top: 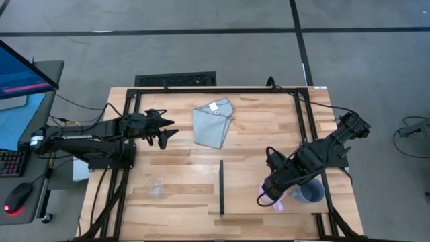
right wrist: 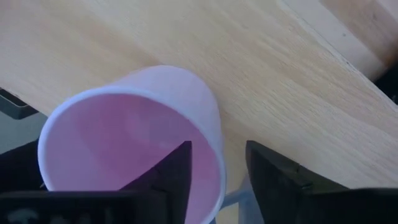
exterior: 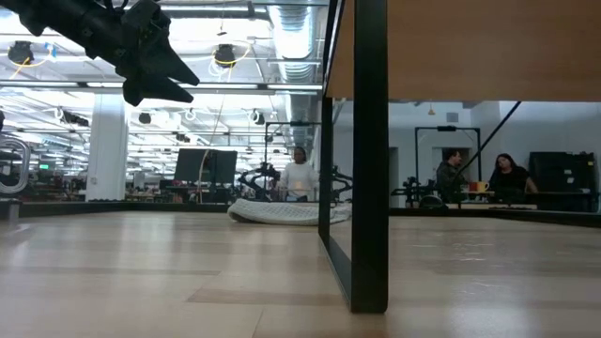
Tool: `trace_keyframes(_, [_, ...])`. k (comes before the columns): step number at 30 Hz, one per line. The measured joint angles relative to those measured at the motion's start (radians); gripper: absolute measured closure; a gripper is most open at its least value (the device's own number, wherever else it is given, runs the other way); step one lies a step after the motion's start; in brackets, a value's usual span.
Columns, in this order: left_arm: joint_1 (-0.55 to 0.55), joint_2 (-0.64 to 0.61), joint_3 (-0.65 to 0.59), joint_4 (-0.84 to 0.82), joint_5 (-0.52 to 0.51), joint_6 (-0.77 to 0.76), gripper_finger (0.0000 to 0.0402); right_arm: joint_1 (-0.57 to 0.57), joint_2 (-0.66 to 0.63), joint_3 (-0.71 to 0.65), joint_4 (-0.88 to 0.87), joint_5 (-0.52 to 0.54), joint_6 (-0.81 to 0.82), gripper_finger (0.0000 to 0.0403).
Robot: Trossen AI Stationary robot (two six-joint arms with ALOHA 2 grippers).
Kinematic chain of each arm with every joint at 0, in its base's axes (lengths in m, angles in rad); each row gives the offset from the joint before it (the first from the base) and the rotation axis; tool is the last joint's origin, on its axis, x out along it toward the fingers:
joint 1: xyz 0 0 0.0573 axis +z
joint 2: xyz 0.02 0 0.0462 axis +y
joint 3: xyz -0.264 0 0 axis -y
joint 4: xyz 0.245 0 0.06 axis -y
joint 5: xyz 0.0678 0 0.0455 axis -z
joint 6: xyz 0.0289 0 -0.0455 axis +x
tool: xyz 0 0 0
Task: Stack small to large cups/mugs on shelf
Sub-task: Put the transparent mug on the shelf
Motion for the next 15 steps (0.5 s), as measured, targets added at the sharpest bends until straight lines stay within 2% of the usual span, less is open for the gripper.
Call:
trace_keyframes(7, [0.0, 0.0, 0.0, 0.0, 0.0, 0.0, 0.0175, -0.001, 0.0, 0.001, 0.004, -0.002, -0.021, 0.021])
trace_keyframes(15, [0.0, 0.0, 0.0, 0.0, 0.006, 0.0, 0.0175, -0.001, 0.0, 0.031, -0.011, -0.002, -0.029, 0.0212])
